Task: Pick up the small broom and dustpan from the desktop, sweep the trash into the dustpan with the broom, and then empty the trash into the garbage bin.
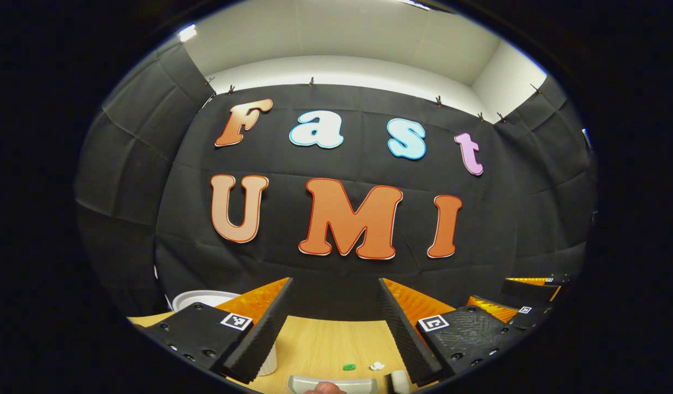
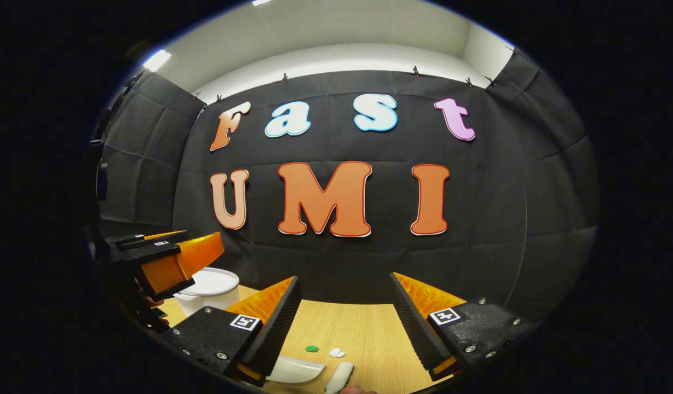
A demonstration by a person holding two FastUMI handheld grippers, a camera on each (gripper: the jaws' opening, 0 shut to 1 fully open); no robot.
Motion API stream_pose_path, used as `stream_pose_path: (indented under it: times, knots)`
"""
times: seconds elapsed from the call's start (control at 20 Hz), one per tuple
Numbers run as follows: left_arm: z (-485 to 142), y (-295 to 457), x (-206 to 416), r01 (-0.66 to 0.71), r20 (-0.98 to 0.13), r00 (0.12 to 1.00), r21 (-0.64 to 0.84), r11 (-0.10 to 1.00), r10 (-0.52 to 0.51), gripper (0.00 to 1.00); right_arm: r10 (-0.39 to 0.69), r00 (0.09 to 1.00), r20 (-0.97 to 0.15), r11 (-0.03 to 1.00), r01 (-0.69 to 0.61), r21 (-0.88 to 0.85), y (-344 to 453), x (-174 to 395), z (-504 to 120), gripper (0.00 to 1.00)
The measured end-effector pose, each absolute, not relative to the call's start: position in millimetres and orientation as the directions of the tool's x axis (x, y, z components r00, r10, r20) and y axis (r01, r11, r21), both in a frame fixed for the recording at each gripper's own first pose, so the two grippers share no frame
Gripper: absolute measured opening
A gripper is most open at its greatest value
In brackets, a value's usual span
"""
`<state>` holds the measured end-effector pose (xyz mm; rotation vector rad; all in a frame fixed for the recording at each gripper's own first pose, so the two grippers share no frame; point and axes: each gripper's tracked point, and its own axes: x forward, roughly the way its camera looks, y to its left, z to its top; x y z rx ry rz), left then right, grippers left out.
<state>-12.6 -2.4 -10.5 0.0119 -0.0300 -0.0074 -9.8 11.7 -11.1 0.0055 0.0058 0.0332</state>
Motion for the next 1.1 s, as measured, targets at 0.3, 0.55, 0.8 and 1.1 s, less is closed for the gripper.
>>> stream_pose_path:
  times: [0.3, 0.55, 0.8, 1.1]
  knots:
    - [-39.4, -4.6, -5.9, 0.022, -0.058, 0.998, 0.024, 0.999, -0.021, 0.94, 0.017, 0.998, -0.060, 1.000, -0.018, -0.017, 5.8, -8.7, -30.2, 0.96]
    - [-112.0, -0.7, -3.3, 0.040, -0.297, 0.953, -0.053, 0.998, -0.054, 0.95, 0.015, 0.981, -0.195, 1.000, -0.019, -0.021, 5.7, -7.6, -74.1, 0.96]
    - [-206.1, 15.0, -32.3, 0.000, -0.584, 0.811, -0.072, 0.997, -0.042, 0.95, 0.052, 0.914, -0.401, 0.999, -0.040, 0.037, 15.5, -21.1, -145.9, 0.97]
    - [-295.6, 11.2, -87.2, 0.018, -0.816, 0.571, -0.092, 0.996, -0.086, 0.95, 0.045, 0.709, -0.704, 0.994, 0.041, 0.104, 22.6, -40.5, -249.1, 0.97]
